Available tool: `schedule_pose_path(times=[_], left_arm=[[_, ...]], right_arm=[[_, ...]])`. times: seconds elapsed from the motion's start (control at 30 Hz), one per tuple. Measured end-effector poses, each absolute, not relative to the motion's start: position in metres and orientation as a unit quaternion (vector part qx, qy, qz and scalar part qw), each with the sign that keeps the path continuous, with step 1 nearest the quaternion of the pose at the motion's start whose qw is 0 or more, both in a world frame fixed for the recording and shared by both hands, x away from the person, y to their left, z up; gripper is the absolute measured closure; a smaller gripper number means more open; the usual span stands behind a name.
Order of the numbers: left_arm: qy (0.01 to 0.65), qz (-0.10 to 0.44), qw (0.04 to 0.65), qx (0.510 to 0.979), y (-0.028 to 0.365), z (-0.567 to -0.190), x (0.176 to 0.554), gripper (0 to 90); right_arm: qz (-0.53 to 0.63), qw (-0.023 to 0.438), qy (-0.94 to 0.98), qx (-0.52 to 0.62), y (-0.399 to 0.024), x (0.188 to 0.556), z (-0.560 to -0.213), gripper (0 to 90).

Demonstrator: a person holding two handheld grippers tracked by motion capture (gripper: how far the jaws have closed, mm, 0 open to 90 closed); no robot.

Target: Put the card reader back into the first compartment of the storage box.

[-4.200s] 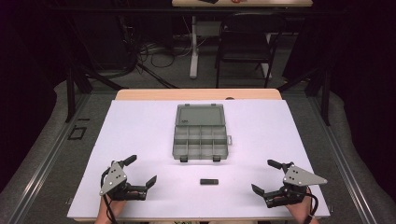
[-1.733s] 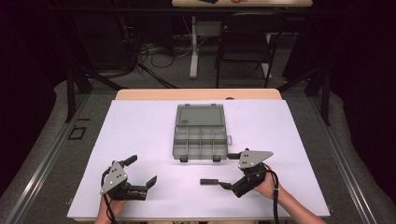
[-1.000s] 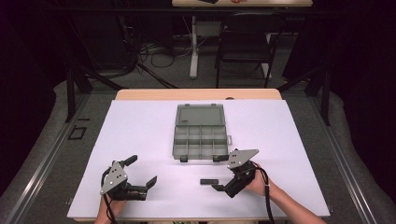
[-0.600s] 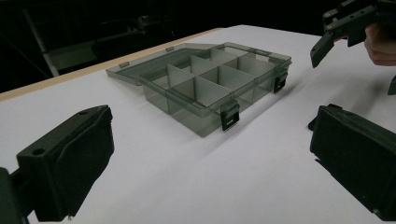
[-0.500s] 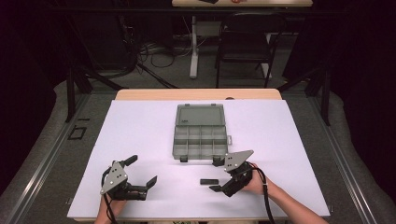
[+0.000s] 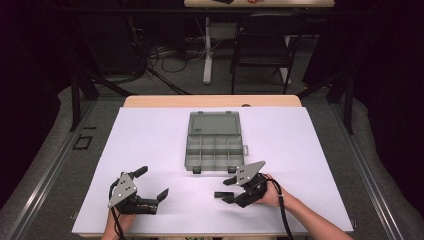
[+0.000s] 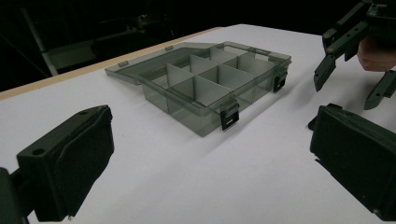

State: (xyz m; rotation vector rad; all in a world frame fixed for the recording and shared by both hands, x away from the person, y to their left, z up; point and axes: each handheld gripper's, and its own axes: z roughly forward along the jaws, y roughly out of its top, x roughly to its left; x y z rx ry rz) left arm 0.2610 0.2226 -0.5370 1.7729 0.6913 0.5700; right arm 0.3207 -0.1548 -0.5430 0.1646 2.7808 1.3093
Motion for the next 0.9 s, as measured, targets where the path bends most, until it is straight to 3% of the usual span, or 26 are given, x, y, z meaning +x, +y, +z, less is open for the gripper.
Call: schedule_pose_path(times=[0.43,0.9], left_arm=[[0.291,0.240,0.545,0.749,0.223,-0.537,0.261,0.0],[0.290,0.237,0.545,0.751,0.222,-0.537,0.261,0.0]], right_arm=[[0.408,0.015,0.912,0.043,-0.151,0.326,-0.551,59.7],[0.405,0.011,0.913,0.040,-0.148,0.329,-0.559,67.8]])
